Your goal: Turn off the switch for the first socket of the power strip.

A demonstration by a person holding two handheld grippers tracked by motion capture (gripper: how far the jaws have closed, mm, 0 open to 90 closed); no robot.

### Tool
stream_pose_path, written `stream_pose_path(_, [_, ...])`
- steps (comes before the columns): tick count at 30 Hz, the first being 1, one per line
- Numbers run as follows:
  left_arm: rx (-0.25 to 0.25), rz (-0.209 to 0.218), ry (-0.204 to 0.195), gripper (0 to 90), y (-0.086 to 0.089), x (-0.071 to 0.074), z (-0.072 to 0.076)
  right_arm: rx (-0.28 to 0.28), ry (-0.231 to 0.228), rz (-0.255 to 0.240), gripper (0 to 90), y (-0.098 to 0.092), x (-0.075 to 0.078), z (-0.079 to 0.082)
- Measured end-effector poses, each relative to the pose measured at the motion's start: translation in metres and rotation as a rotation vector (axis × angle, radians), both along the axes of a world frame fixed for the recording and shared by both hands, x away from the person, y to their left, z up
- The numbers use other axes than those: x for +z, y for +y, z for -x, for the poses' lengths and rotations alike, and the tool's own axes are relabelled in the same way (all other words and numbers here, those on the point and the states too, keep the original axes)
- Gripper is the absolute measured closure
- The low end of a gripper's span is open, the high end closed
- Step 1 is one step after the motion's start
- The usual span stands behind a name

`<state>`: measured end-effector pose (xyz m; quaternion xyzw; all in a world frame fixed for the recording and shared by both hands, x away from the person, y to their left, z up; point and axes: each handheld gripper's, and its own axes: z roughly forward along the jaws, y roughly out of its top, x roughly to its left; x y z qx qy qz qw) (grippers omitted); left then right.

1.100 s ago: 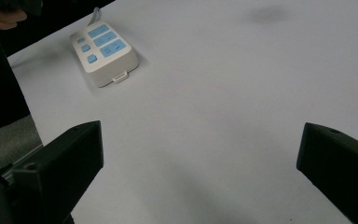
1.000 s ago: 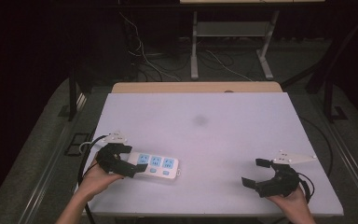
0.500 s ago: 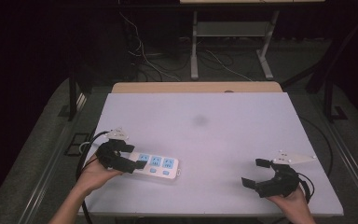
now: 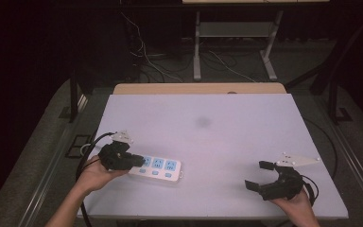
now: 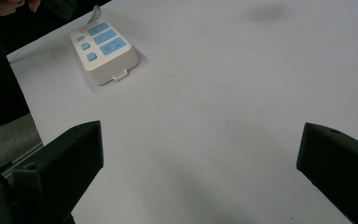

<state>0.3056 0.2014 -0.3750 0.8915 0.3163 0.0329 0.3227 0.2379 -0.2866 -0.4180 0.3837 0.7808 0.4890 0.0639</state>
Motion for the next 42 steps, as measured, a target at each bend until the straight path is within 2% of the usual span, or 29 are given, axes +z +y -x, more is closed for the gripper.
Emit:
stream_pose_path(4, [-0.013, -0.015, 0.007, 89.0, -0.001, -0.002, -0.001, 0.002, 0.000, 0.001, 0.3, 0.000, 0.000, 0.000])
stream_pose_path(8, [-0.030, -0.055, 0.015, 89.2, -0.004, -0.005, -0.002, 0.003, 0.000, 0.001, 0.3, 0.000, 0.000, 0.000])
stream_pose_path(28, [-0.068, -0.141, 0.038, 89.3, -0.013, -0.021, -0.002, 0.009, 0.002, 0.007, 0.3, 0.001, -0.001, 0.000])
stream_pose_path(37, [-0.066, -0.126, 0.046, 89.6, -0.011, -0.022, -0.004, 0.000, 0.000, 0.003, 0.3, -0.003, 0.000, 0.000])
stream_pose_path(42, [-0.056, -0.100, 0.058, 89.7, -0.008, -0.024, -0.005, 0.006, -0.001, 0.006, 0.3, -0.002, 0.000, 0.000])
